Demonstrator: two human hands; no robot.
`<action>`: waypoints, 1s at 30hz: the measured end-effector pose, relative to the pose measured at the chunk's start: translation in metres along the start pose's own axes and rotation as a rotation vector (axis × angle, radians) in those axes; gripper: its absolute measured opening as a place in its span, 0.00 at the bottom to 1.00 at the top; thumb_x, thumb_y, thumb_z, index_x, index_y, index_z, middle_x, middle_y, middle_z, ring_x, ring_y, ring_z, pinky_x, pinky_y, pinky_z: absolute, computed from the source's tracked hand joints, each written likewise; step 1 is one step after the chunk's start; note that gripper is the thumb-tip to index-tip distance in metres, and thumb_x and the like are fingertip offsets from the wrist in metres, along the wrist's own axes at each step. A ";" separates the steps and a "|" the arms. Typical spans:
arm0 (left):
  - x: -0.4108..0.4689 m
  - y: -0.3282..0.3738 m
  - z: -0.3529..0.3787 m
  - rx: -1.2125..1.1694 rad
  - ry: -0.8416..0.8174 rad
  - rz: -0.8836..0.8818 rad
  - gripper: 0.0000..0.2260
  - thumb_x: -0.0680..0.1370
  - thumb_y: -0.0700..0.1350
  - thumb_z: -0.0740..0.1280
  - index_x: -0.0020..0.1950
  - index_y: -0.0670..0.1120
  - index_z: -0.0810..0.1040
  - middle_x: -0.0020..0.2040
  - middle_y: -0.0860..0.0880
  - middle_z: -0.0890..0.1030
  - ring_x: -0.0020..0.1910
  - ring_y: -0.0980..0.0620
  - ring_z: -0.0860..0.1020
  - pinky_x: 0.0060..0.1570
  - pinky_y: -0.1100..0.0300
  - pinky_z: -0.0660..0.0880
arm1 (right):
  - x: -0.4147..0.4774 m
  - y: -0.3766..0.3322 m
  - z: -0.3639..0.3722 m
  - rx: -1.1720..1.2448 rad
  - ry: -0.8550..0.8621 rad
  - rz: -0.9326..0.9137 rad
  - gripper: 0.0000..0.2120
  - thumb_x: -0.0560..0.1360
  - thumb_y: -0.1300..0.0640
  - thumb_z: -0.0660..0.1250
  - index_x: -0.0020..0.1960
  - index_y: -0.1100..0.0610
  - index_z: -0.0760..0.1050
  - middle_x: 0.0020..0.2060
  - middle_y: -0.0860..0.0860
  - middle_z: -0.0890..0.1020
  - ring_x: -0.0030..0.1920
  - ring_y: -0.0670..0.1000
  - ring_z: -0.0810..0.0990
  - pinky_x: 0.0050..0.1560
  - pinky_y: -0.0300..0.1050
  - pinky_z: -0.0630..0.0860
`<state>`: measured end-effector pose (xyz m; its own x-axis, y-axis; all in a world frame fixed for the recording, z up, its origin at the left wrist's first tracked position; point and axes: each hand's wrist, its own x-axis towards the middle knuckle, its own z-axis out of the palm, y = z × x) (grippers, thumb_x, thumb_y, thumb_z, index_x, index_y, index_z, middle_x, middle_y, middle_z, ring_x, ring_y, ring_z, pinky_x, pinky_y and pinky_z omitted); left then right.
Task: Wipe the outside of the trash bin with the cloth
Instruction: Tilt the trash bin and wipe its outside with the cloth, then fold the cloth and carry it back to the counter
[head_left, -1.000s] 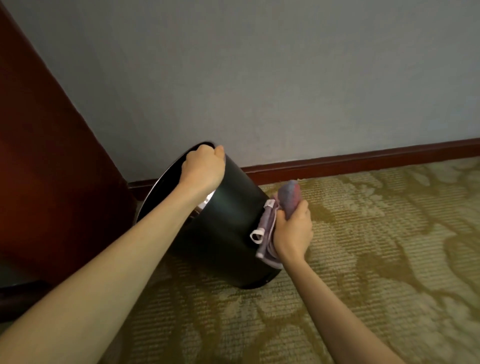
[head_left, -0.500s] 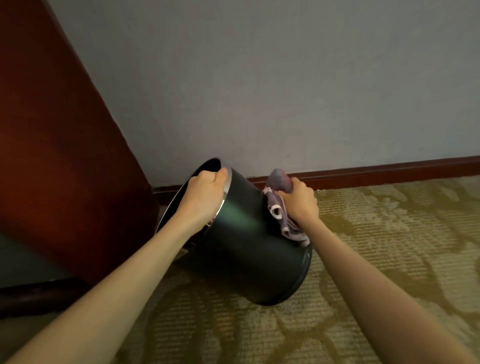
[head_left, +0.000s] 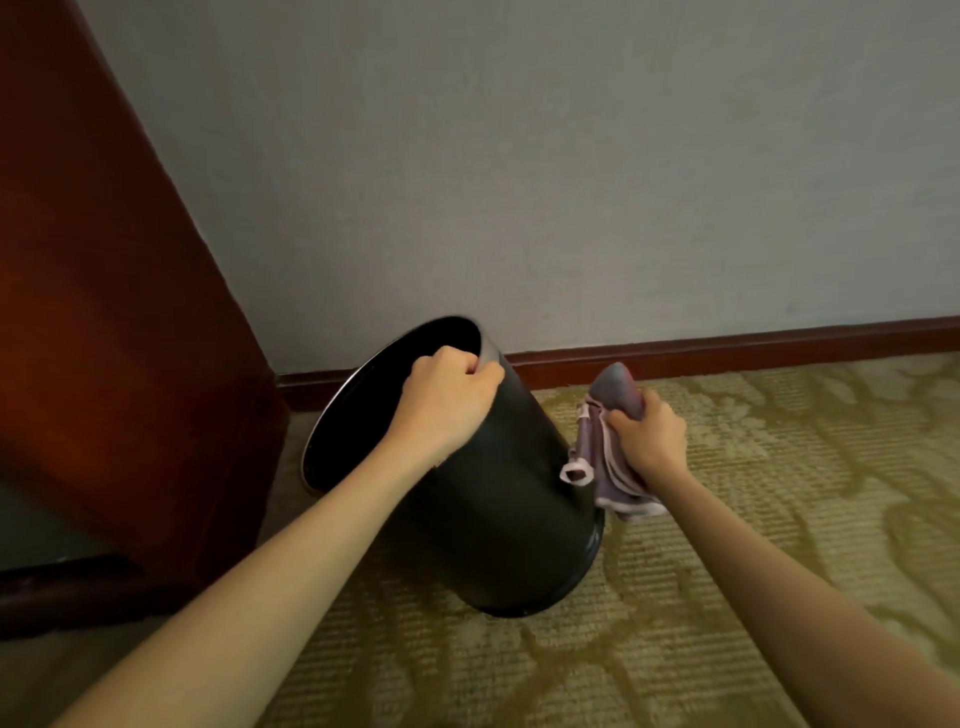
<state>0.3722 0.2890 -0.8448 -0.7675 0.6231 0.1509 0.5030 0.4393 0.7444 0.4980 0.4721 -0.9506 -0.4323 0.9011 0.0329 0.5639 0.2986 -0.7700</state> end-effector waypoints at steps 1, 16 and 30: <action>-0.002 0.004 0.006 -0.047 -0.032 -0.011 0.18 0.74 0.49 0.61 0.25 0.48 0.63 0.22 0.53 0.65 0.22 0.55 0.65 0.27 0.59 0.61 | 0.003 0.001 -0.008 0.019 0.017 -0.023 0.07 0.73 0.54 0.66 0.47 0.56 0.72 0.39 0.51 0.76 0.41 0.55 0.74 0.36 0.44 0.65; -0.042 0.058 0.108 0.295 -0.520 0.289 0.22 0.75 0.57 0.63 0.28 0.43 0.71 0.26 0.48 0.69 0.27 0.45 0.71 0.27 0.56 0.65 | 0.018 -0.022 -0.113 0.107 0.121 -0.281 0.09 0.68 0.58 0.72 0.45 0.52 0.72 0.38 0.49 0.78 0.39 0.51 0.75 0.34 0.41 0.63; 0.054 0.049 -0.046 -0.144 -0.252 0.176 0.45 0.67 0.50 0.76 0.75 0.45 0.52 0.73 0.47 0.60 0.71 0.53 0.60 0.70 0.57 0.59 | 0.012 -0.170 -0.099 0.355 -0.246 -0.555 0.19 0.64 0.59 0.77 0.47 0.53 0.68 0.40 0.54 0.80 0.40 0.51 0.78 0.44 0.50 0.74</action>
<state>0.3370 0.3147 -0.7702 -0.5429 0.8292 0.1332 0.5437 0.2261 0.8083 0.4663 0.4634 -0.7565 -0.7599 0.5356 0.3684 -0.0318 0.5353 -0.8440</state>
